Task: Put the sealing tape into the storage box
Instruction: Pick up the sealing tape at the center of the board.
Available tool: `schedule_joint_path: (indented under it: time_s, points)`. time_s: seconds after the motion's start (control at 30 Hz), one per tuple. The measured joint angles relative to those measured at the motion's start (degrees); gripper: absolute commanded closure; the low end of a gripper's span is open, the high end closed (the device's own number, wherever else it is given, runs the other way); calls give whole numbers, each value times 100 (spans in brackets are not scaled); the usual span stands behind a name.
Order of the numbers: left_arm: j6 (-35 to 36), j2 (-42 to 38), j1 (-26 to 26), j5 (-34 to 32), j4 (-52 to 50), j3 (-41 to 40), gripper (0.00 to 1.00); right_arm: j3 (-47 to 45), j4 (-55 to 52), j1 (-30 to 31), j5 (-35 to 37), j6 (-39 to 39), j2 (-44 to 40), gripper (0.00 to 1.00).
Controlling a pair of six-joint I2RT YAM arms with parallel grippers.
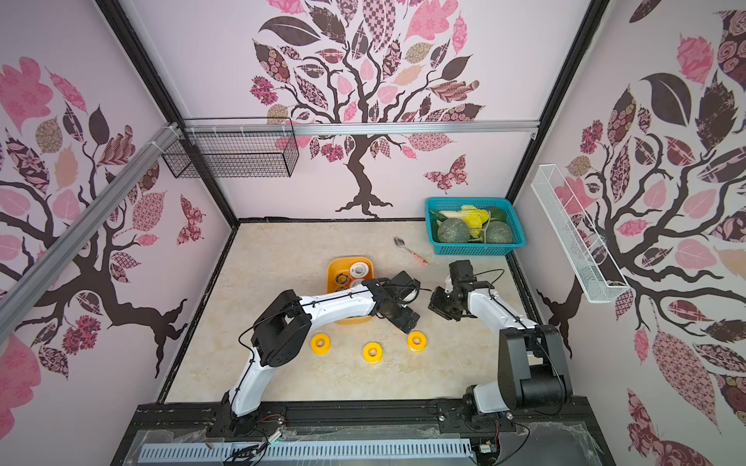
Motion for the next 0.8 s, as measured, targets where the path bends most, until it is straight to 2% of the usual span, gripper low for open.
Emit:
schedule_joint_path:
  time_s: [0.47, 0.67, 0.8]
  points:
    - [170, 352, -35, -354, -254, 459, 9, 0, -109, 2, 9, -48, 0, 68]
    - [238, 424, -55, -404, -334, 507, 19, 0, -114, 2, 11, -52, 0, 68]
    - [258, 398, -74, -457, -339, 496, 22, 0, -116, 4, 11, -72, 0, 67]
